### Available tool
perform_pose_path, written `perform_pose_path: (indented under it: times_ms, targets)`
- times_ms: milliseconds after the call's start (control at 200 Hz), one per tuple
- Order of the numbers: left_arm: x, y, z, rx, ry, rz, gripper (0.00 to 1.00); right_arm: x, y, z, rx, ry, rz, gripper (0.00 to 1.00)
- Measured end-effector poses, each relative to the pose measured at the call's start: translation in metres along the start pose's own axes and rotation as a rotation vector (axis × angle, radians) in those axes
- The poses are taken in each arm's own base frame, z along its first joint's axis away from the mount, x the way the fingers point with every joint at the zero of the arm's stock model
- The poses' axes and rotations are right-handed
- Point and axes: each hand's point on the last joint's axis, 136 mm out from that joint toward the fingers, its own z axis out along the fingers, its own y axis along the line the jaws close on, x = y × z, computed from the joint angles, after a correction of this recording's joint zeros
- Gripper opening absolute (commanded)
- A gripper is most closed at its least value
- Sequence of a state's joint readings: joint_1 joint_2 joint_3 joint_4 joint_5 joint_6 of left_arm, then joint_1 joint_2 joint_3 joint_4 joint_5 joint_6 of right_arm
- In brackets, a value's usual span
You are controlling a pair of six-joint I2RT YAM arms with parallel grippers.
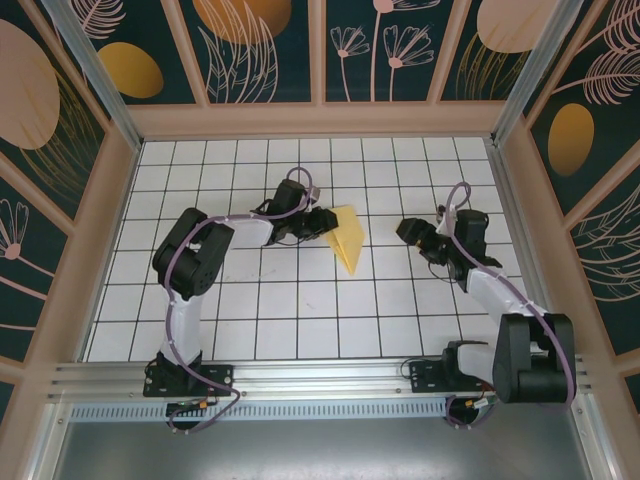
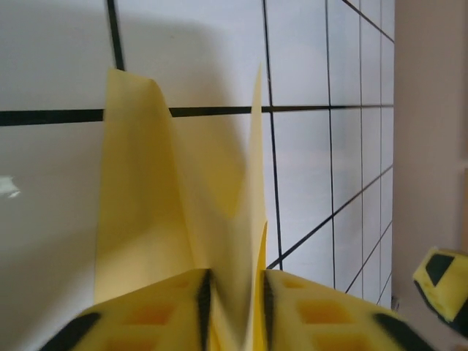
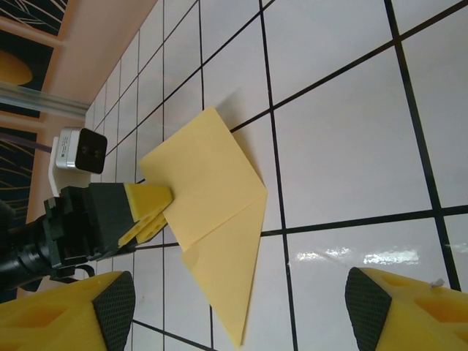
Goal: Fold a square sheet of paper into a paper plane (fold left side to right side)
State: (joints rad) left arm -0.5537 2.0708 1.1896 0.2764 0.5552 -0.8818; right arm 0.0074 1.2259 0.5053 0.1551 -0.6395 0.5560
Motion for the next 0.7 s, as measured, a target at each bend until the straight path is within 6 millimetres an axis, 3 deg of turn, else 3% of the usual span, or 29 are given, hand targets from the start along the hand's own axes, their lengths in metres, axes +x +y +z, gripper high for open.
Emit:
perform_pose_path:
  times_ms: [150, 305, 550, 701]
  targets:
    - [-0.001, -0.009, 0.001, 0.047, -0.002, 0.045, 0.04, 0.011, -0.007, 0.017, -0.060, 0.084, 0.007, 0.73]
    - [0.009, -0.009, 0.000, 0.100, 0.015, 0.088, 0.00, 0.022, -0.014, 0.036, -0.127, 0.183, -0.003, 0.67]
    - [0.030, -0.009, -0.007, 0.155, 0.063, 0.110, 0.00, -0.003, 0.007, 0.059, -0.259, 0.228, -0.105, 0.64]
    - [0.030, -0.020, -0.011, 0.206, 0.063, 0.140, 0.00, -0.003, 0.009, 0.077, -0.293, 0.274, -0.143, 0.64]
